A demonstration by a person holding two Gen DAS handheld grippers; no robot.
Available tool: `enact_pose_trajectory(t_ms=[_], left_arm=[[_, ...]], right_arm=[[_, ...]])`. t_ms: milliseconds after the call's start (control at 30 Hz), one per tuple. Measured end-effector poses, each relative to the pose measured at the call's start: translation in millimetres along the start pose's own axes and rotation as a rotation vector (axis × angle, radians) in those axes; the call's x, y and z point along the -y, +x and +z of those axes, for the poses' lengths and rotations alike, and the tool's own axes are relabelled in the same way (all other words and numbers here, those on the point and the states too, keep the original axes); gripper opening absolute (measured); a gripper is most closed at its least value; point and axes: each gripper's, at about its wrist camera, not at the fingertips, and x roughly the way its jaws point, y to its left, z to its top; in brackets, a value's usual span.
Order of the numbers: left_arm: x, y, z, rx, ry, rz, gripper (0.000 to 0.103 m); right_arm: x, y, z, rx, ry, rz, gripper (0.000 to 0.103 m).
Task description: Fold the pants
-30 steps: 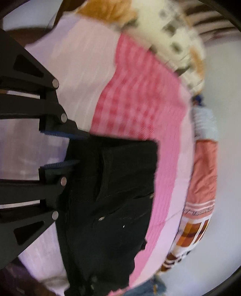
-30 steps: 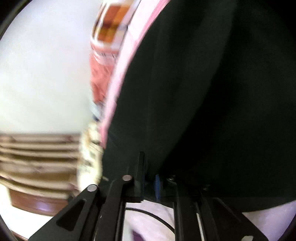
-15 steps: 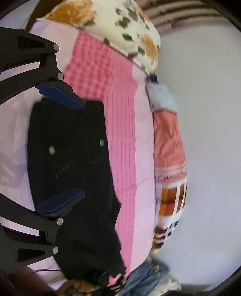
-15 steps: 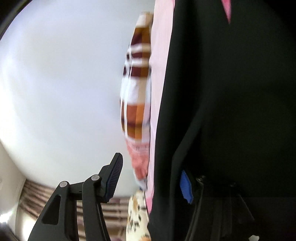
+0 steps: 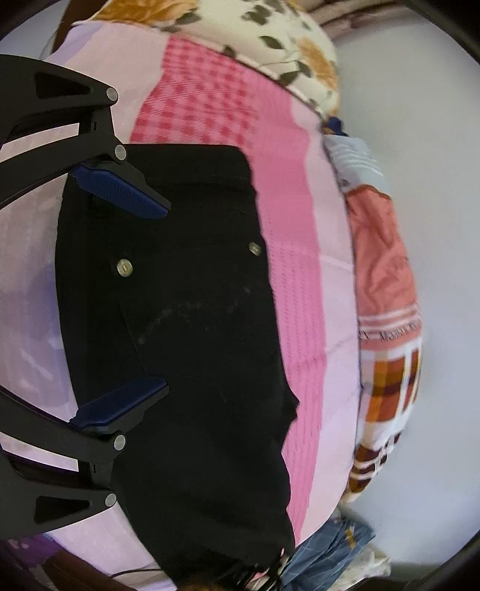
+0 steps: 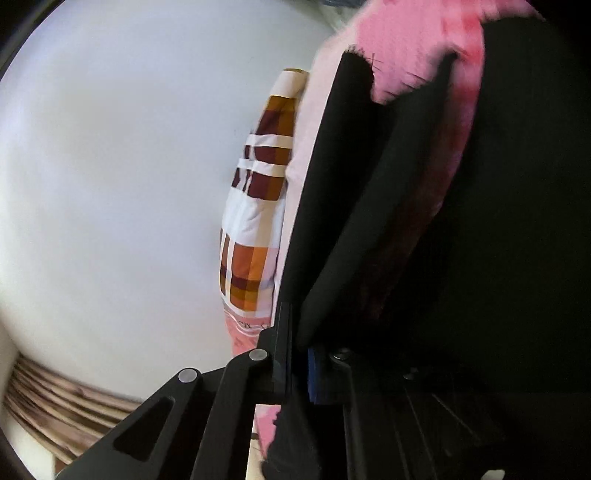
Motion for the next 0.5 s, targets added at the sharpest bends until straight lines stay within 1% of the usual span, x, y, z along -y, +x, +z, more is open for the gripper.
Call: enact_pose_trajectory(t_ms=[33, 133, 167, 200, 267, 333, 400, 433, 467, 500], left_arm=[[-5, 3, -2, -0.011, -0.015, 0.004, 0.088], [-18, 5, -5, -0.035, -0.060, -0.001, 0.088], [-22, 4, -5, -0.035, -0.068, -0.004, 0.088], [-25, 1, -6, -0.031, -0.073, -0.004, 0.088], [-28, -3, -7, -0.023, -0.072, 0.004, 0.088], [-30, -5, -8, -0.022, -0.065, 0.004, 0.088], [-30, -6, -10, -0.020, -0.047, 0.007, 0.088], [-30, -5, -10, -0.023, -0.036, 0.011, 0.088], [-28, -3, -10, -0.028, -0.022, 0.018, 0.088], [-27, -1, -11, -0.036, -0.012, 0.023, 0.088]], right_arm=[[-9, -7, -1, 0.005, -0.037, -0.024, 0.008], [-42, -37, -4, 0.027, -0.125, -0.051, 0.006], [-51, -42, -12, 0.035, -0.161, -0.071, 0.006], [-61, -55, -17, 0.041, -0.213, -0.112, 0.006], [-65, -74, -29, 0.032, -0.246, -0.180, 0.006], [-45, -83, -45, 0.016, -0.231, -0.275, 0.006], [-1, -110, -48, -0.019, -0.165, -0.356, 0.006], [19, -113, -54, -0.031, -0.118, -0.379, 0.006], [30, -115, -55, -0.037, -0.083, -0.371, 0.006], [39, -118, -55, -0.033, -0.049, -0.342, 0.006]])
